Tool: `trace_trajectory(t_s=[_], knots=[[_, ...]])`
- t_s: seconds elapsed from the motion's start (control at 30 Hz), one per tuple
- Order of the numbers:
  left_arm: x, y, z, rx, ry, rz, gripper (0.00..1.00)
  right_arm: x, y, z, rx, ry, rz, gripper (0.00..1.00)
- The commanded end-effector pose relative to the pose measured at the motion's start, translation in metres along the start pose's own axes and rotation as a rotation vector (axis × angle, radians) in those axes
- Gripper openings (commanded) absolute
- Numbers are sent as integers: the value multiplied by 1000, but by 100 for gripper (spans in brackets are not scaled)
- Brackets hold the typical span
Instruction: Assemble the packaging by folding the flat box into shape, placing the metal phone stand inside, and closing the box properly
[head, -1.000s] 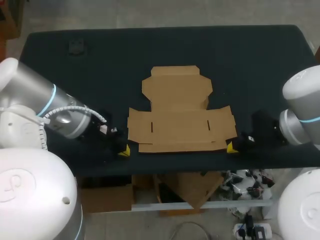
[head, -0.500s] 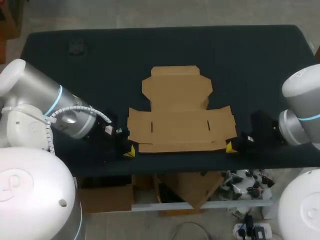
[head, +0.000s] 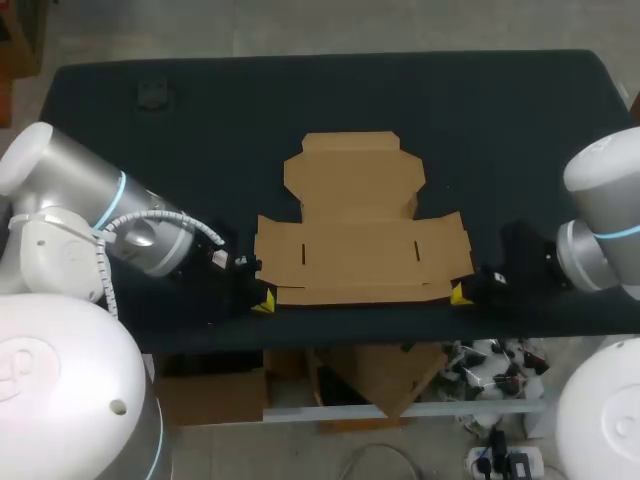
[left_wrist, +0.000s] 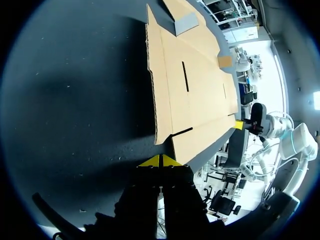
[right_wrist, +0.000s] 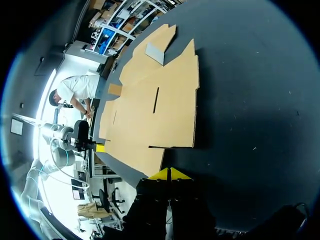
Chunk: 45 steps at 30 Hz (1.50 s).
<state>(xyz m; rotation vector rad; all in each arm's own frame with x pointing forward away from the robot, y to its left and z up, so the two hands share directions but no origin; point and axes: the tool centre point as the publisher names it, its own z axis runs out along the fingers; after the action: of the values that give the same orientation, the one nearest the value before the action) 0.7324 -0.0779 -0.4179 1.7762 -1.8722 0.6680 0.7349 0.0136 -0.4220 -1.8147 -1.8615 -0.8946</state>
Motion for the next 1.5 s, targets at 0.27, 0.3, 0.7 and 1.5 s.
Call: trace_trajectory(t_s=[0.27, 0.3, 0.7, 1.5], knots=[[4, -1, 1, -3, 8, 16, 0, 3, 1, -1, -9, 6, -8, 0], [5, -1, 1, -3, 8, 18, 0, 4, 1, -1, -9, 6, -8, 0], [10, -1, 3, -7, 13, 32, 0, 8, 5, -2, -13, 5, -15, 0], [22, -6, 5, -25, -18, 39, 0, 13, 16, 1, -5, -5, -29, 0]])
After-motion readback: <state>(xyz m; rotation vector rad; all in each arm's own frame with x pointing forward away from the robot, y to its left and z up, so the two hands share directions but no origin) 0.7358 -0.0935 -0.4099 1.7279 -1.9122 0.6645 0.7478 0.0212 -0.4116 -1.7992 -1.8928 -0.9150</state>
